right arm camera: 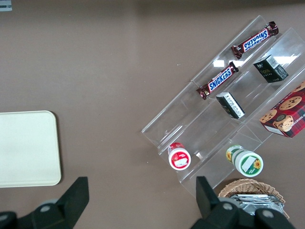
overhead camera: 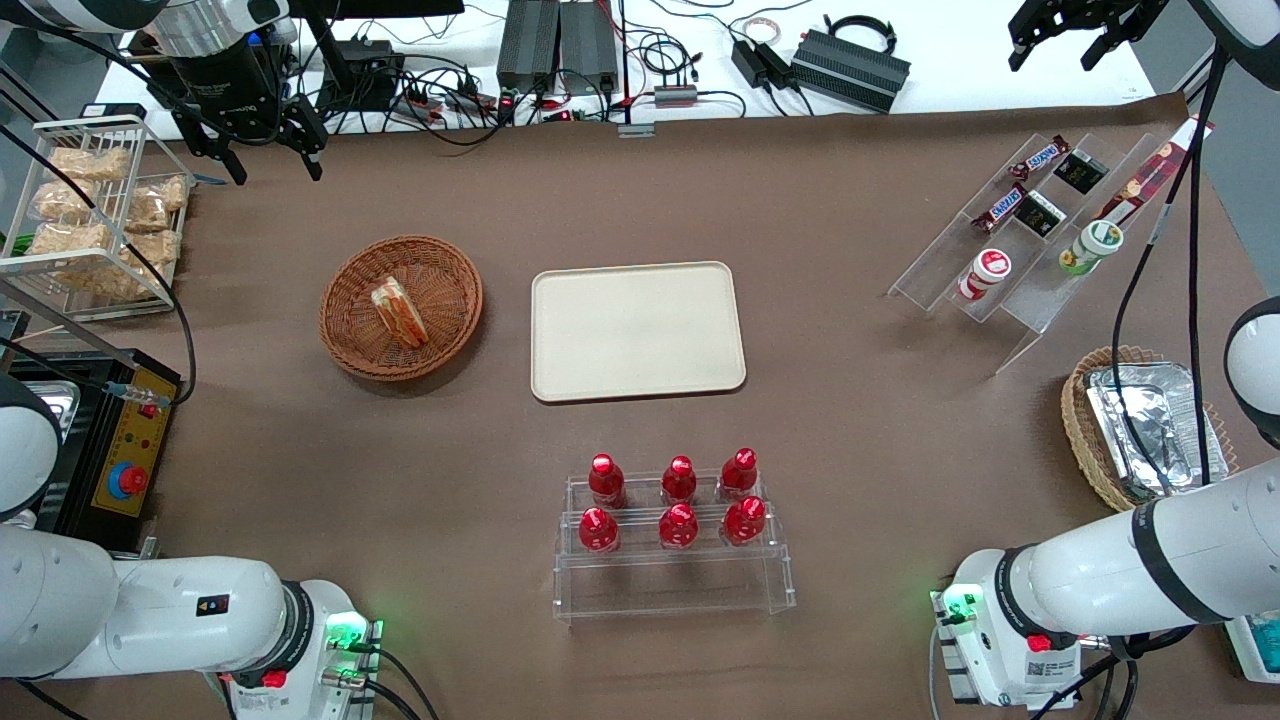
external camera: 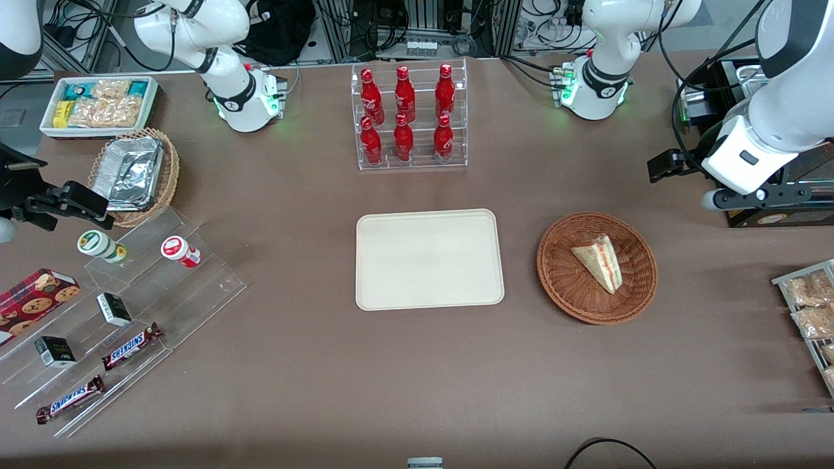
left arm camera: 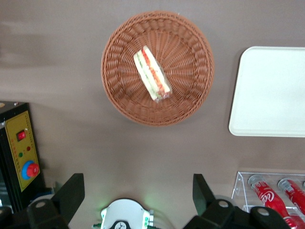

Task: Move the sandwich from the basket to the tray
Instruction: 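Move the left gripper down over the wrapped sandwich in the wicker basket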

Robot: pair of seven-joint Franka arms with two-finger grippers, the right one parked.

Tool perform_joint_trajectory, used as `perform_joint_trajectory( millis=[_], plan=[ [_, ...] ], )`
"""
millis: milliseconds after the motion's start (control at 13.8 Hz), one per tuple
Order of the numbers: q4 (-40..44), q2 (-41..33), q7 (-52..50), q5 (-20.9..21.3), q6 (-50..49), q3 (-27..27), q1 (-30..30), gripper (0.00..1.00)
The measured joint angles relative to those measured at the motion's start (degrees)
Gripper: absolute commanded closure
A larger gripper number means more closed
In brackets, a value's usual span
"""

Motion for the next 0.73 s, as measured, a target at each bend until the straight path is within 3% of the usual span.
perform_joint_trajectory(
  millis=[363, 726],
  plan=[
    [-1.4, 0.3, 0.2, 0.0, 3.0, 0.0, 0.0, 0.0],
    [-9.8, 2.4, 0.3, 0.1, 11.8, 0.0, 0.0, 0.0]
  ],
)
